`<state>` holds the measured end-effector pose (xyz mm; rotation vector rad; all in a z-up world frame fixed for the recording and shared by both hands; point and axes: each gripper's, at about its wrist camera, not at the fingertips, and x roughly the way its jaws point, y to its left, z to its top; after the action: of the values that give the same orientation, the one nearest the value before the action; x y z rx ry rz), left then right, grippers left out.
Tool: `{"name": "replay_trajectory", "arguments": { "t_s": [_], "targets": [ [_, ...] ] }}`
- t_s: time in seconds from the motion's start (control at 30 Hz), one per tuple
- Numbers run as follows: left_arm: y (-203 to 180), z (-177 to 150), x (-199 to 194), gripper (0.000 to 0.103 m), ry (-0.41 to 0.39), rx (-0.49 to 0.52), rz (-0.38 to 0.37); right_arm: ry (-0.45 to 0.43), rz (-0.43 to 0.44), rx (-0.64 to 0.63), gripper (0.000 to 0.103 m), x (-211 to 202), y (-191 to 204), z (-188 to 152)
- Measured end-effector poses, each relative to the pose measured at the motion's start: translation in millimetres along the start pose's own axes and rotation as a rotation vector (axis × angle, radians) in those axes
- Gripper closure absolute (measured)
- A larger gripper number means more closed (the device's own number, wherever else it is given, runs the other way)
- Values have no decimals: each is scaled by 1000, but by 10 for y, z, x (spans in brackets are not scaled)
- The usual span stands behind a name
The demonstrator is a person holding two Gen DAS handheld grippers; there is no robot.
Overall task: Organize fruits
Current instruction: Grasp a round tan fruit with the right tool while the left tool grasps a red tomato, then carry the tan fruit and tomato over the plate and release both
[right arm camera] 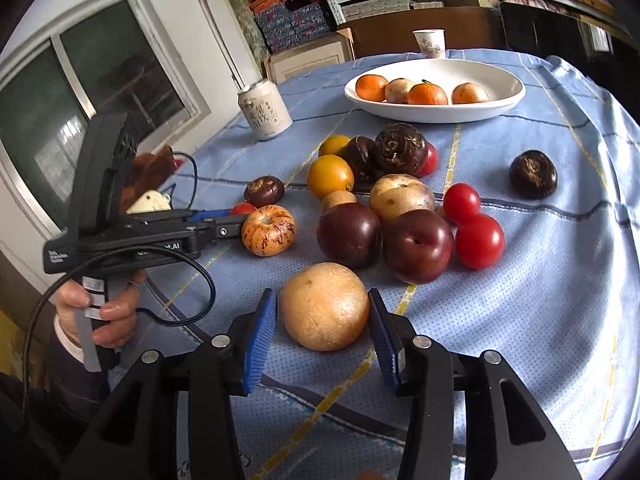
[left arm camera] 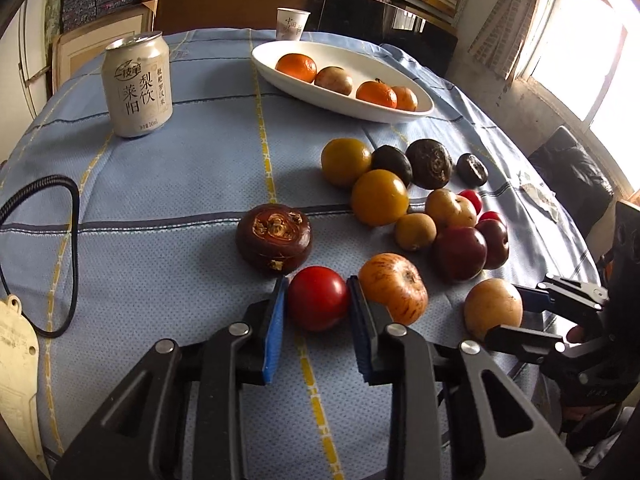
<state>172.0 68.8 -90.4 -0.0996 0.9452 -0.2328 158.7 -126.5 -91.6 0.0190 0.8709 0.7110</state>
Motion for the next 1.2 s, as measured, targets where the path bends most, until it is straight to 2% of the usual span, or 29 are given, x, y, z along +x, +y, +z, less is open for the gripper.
{"name": "replay_trajectory", "arguments": {
  "t_s": [0.13, 0.3, 0.53, 0.67, 0.83, 0.93, 1.0, 1.13, 1.2],
  "targets": [
    [-61, 13, 19, 74, 11, 30, 34, 6, -38, -28, 58, -5, 54, -9],
    [-51, 22, -16, 75, 8, 21, 40, -34, -22, -45, 59, -154, 83, -27],
    [-47, 29, -266, 75, -46, 14, 44, -79, 17, -11, 59, -300, -52, 12],
    [-96, 181, -385, 75, -78, 24, 37, -116, 27, -22, 59, -400, -127, 232],
    [-204, 576, -405, 75, -90, 51, -6, -160, 42, -44, 59, -469, -281, 612],
    [-260, 941, -327, 75, -87, 53, -26, -207, 4, -61, 59, -444, -414, 904],
    [-282, 1241, -209, 75, -76, 38, -62, -227, -14, -26, 59, -368, -603, 1156],
    [-270, 1735, 216, 75, -4, -22, -112, -206, -34, 58, 59, -43, -962, 1564],
    [-297, 1931, 431, 75, 11, -25, -81, -194, -46, 86, 59, 132, -1089, 1701]
  ]
}}
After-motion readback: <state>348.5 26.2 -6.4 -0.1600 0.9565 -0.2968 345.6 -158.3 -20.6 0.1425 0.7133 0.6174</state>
